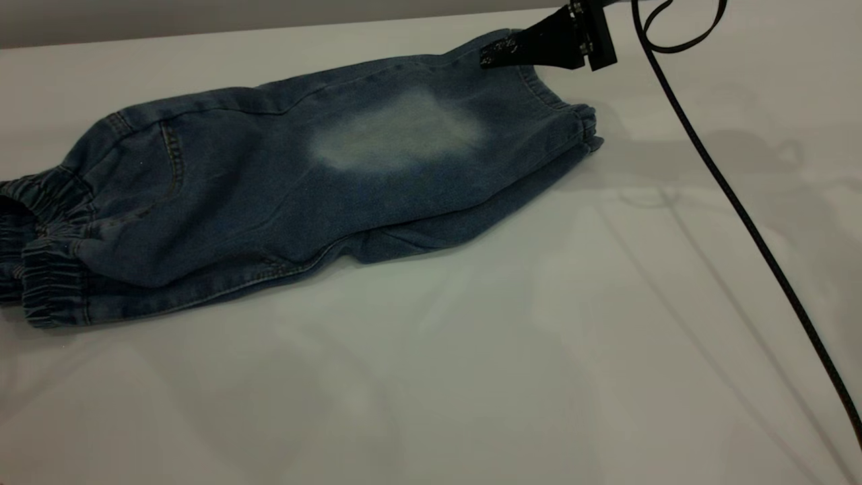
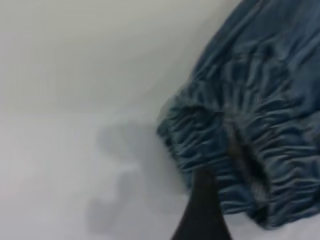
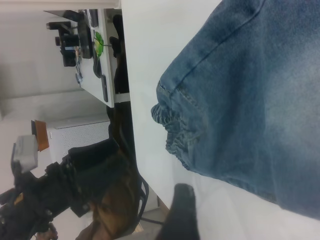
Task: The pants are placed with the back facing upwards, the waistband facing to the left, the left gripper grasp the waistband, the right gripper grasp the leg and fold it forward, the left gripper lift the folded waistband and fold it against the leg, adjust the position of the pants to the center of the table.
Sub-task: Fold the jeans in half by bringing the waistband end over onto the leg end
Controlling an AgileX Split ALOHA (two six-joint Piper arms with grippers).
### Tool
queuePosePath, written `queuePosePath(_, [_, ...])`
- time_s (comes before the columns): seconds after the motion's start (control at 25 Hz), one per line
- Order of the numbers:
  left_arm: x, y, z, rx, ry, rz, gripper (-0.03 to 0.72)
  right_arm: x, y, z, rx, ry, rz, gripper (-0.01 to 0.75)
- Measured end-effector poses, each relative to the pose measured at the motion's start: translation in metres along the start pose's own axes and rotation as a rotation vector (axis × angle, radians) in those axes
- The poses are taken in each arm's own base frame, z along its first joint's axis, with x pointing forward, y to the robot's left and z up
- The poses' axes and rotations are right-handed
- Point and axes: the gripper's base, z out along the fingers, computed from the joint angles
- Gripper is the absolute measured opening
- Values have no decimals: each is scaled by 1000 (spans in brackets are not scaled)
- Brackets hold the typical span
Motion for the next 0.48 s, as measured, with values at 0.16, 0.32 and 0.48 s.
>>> queuePosePath(0.16, [1,2,0,-17,10,-102,463,0,0,0,0,0,0,572])
queuePosePath(0.32, [8,6,6,-18,70,-219,456,0,0,0,-4,4,0,572])
queuePosePath(0.48, [22,20,21,-12,180,-412,455,1,1,0,-9,12,-1,572])
